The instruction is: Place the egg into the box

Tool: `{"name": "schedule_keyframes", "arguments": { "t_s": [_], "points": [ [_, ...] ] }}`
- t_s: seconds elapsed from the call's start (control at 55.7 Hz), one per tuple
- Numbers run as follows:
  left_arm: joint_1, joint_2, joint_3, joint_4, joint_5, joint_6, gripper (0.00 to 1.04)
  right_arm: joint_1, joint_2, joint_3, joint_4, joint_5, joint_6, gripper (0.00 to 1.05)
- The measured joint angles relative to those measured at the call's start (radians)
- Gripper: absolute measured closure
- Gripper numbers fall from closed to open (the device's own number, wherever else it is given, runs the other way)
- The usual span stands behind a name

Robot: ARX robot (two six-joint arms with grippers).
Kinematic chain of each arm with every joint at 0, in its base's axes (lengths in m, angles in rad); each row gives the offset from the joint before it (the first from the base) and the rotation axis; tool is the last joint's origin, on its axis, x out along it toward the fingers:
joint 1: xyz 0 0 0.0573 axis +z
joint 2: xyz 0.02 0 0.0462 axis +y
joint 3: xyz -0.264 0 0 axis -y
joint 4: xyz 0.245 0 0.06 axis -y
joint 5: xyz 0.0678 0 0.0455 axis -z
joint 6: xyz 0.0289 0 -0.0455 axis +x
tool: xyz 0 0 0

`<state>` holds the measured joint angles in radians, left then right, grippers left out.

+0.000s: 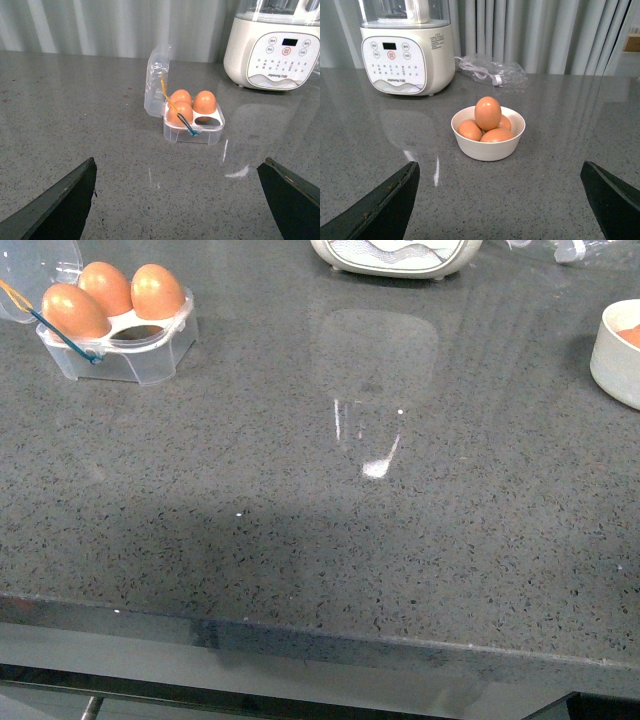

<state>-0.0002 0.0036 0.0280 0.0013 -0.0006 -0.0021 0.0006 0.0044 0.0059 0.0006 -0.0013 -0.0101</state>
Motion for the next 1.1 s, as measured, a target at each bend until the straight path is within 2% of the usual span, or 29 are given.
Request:
{"name": "schedule_keyframes", "arguments": {
  "t_s": [1.095],
  "points": [
    [0.000, 0.000, 0.000, 0.000, 0.000, 0.000, 0.07, 0.000, 0.000, 0.000, 0.000, 0.000, 0.000, 0.07]
  ]
}}
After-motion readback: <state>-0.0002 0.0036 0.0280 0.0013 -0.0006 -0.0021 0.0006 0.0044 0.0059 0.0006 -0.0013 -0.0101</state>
